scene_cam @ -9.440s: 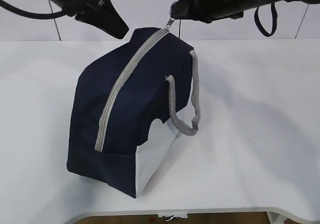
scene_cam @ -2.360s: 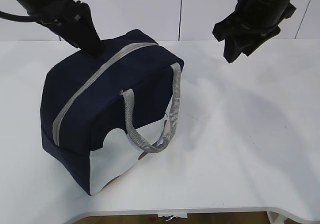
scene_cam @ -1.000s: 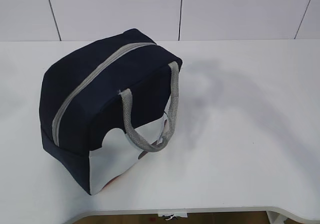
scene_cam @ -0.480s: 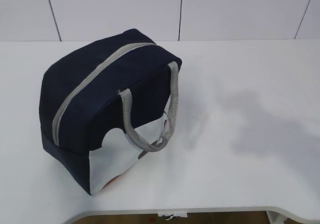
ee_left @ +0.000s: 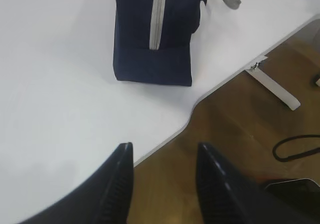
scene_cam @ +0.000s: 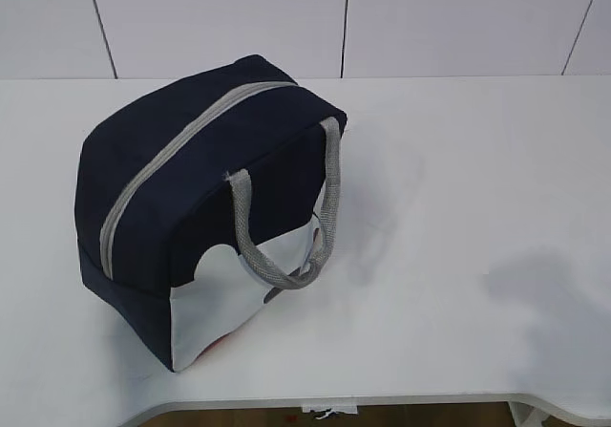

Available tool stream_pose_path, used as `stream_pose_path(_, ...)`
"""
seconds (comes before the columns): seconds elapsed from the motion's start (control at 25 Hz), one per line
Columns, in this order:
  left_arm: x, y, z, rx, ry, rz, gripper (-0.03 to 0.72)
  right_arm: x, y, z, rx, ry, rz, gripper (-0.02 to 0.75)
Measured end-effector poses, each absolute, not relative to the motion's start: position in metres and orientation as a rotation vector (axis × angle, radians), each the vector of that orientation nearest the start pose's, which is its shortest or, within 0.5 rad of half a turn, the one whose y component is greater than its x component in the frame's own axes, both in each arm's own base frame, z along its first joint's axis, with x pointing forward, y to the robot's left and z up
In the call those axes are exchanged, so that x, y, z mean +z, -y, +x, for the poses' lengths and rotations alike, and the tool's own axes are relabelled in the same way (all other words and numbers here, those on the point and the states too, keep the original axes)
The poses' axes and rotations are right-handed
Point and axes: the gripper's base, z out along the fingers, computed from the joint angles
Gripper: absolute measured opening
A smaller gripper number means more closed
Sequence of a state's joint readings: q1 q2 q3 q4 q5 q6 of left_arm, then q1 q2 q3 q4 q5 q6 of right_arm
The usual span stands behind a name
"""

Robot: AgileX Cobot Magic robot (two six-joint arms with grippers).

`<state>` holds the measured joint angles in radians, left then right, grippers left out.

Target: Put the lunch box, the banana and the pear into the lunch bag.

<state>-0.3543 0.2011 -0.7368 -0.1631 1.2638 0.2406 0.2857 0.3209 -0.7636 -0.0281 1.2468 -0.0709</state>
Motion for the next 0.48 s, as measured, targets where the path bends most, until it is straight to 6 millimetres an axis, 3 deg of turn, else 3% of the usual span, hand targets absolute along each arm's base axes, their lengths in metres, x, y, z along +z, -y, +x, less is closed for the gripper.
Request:
stream_pose_path(0.28, 0.3, 0.006, -0.024, -0.277, -2.022, 0.627, 0.316, 0.303, 0.003, -0.002, 0.09, -2.122, -0.379, 0.316)
stream_pose_path(0.48, 0.283, 0.008, -0.017, -0.284, -2.035, 0.61, 0.308, 0.279, 0.004, -0.005, 0.093, -2.096, -0.375, 0.316)
